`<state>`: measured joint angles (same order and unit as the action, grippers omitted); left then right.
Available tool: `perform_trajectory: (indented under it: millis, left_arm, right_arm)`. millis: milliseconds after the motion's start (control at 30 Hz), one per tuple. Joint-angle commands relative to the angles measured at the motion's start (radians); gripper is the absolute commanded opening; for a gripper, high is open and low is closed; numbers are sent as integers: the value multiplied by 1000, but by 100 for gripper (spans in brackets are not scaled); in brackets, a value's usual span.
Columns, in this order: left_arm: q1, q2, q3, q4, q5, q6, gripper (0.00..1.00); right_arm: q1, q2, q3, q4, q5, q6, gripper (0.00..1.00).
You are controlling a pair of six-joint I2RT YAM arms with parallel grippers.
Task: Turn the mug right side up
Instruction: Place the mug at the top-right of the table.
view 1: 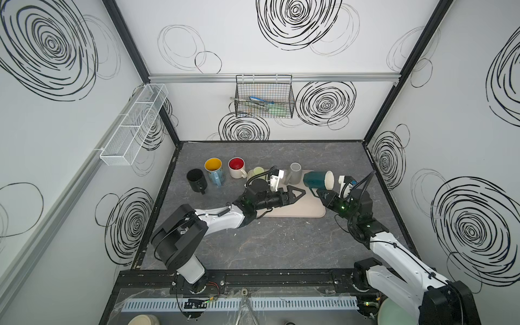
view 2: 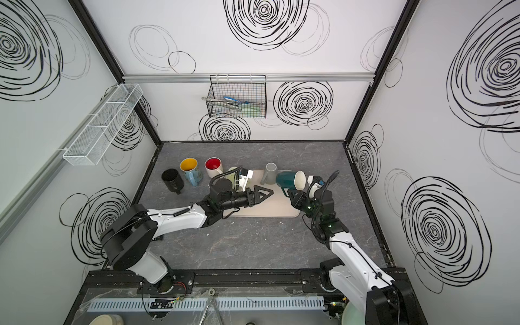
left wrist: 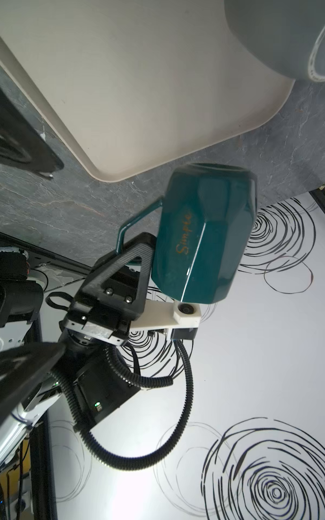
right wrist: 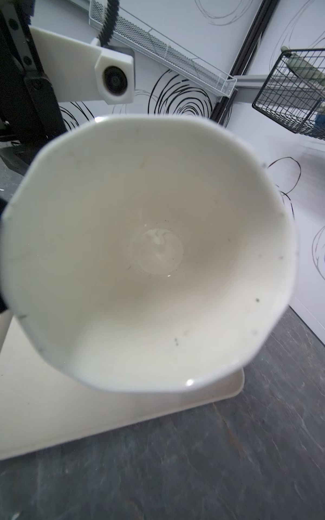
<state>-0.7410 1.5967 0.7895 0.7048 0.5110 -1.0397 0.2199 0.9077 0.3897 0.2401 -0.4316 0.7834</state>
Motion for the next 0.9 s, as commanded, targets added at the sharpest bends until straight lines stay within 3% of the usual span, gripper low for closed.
perform_trajectory:
  millis: [0, 367, 667, 867]
  left_arm:
    - [12, -64, -10, -57, -13, 89, 96]
    - [71, -213, -64, -243, -59, 222, 96]
    - [73, -342, -114, -374, -129, 331, 96]
    - [75, -410, -212, -379, -218, 396, 96]
  right_arm:
    - [-28, -33, 71, -1, 36, -50, 0]
    - [-147, -33, 179, -165, 57, -112, 0]
    - [-225, 77, 378, -378, 162, -212, 0]
    - [-256, 130, 440, -414, 336, -268, 0]
